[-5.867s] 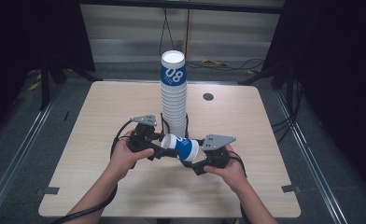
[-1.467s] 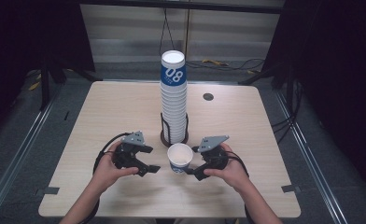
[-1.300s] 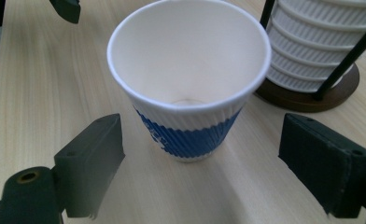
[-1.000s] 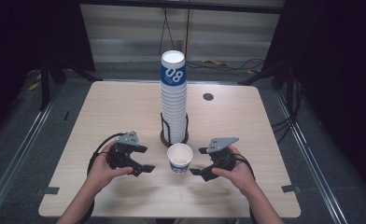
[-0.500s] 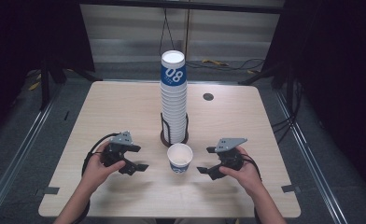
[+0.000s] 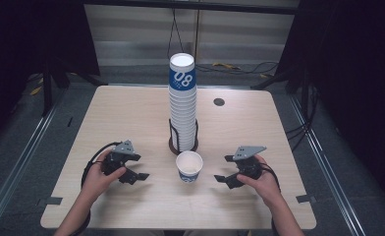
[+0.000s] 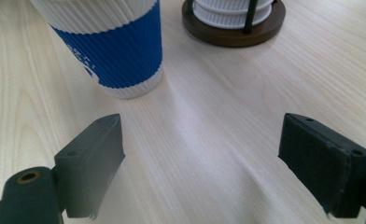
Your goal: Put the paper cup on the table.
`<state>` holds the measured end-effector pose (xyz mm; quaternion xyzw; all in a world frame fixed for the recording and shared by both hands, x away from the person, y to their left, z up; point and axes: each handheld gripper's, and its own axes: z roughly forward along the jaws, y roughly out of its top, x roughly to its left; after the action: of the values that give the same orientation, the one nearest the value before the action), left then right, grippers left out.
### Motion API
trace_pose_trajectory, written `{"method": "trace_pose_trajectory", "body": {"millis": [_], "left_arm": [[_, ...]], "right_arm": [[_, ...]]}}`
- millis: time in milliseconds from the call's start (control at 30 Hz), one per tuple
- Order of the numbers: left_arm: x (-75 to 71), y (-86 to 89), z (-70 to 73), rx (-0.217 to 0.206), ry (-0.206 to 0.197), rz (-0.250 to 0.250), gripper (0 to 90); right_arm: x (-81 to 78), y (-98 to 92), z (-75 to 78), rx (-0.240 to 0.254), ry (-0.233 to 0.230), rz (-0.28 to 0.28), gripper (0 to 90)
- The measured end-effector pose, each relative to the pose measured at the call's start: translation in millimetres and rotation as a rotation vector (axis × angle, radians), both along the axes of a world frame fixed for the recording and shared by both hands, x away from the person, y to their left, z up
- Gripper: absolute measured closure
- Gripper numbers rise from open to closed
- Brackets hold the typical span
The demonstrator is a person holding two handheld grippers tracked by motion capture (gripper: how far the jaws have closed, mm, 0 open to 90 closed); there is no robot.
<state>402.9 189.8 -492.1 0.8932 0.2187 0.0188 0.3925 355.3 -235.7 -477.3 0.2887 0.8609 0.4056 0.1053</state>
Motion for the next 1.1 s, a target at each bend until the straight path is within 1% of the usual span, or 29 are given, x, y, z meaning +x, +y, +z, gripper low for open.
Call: {"method": "trace_pose_trajectory", "body": {"millis": [33, 67, 167, 200, 233, 267, 300, 400, 467, 567, 633, 700, 767, 833, 867, 900, 933, 1033, 1100], "left_arm": [[0.4, 1.6, -1.3, 0.0, 0.001, 0.007, 16.0], [1.3, 3.2, -1.7, 0.011, 0.003, 0.007, 15.9], [2.8, 6.5, -4.1, 0.009, 0.011, 0.019, 15.9], [3.2, 7.5, -5.6, 0.001, 0.009, 0.025, 15.9], [3.8, 8.7, -5.5, 0.023, 0.004, 0.024, 15.9], [3.8, 9.0, -7.1, 0.016, 0.003, 0.03, 15.9], [4.3, 10.2, -7.5, 0.03, -0.001, 0.026, 15.9], [5.0, 11.3, -10.7, 0.036, -0.004, 0.03, 15.9], [5.3, 11.8, -12.5, 0.044, -0.007, 0.027, 15.9], [5.7, 12.8, -15.0, 0.032, -0.018, 0.026, 15.8], [6.0, 13.9, -14.9, 0.037, -0.021, 0.025, 15.8], [5.7, 14.1, -15.8, 0.04, -0.036, 0.02, 15.8], [5.1, 13.6, -17.1, 0.034, -0.052, 0.016, 15.5], [4.8, 13.9, -18.5, 0.035, -0.073, 0.005, 15.3], [4.7, 14.1, -18.9, 0.036, -0.08, 0.003, 15.1], [4.3, 14.3, -19.5, 0.033, -0.086, 0.004, 15.1], [4.3, 14.6, -19.4, 0.038, -0.089, 0.0, 15.1], [4.1, 15.9, -21.2, 0.017, -0.092, 0.001, 14.9], [4.4, 17.3, -22.2, 0.008, -0.101, -0.003, 14.7]], "right_arm": [[0.2, -0.9, -0.5, -0.006, -0.001, -0.002, 13.4], [0.5, -2.0, -1.1, -0.011, -0.006, -0.004, 13.4], [1.5, -5.0, -3.4, -0.012, -0.007, -0.008, 13.4], [1.8, -5.7, -3.8, -0.015, -0.006, -0.01, 13.4], [2.3, -6.8, -4.7, -0.018, -0.006, -0.012, 13.5], [2.6, -7.6, -5.3, -0.024, -0.007, -0.014, 13.4], [2.8, -8.4, -5.9, -0.033, -0.009, -0.018, 13.5], [3.4, -10.8, -9.2, -0.056, -0.007, -0.018, 13.5], [3.6, -11.4, -10.0, -0.062, -0.008, -0.017, 13.5], [4.4, -13.1, -11.1, -0.066, -0.011, -0.021, 13.5], [4.6, -14.0, -12.3, -0.077, -0.011, -0.024, 13.5], [5.1, -15.0, -14.4, -0.09, -0.01, -0.025, 13.5], [5.4, -15.5, -16.1, -0.101, -0.009, -0.024, 13.5], [5.9, -15.5, -17.6, -0.13, -0.017, -0.019, 13.5], [5.8, -15.6, -18.7, -0.142, -0.011, -0.019, 13.5], [5.8, -15.5, -19.2, -0.146, -0.009, -0.021, 13.5], [5.9, -15.4, -20.4, -0.156, -0.013, -0.02, 13.2], [6.3, -15.7, -21.1, -0.15, -0.02, -0.021, 13.0], [6.6, -17.0, -22.4, -0.136, -0.012, -0.033, 12.3]]}}
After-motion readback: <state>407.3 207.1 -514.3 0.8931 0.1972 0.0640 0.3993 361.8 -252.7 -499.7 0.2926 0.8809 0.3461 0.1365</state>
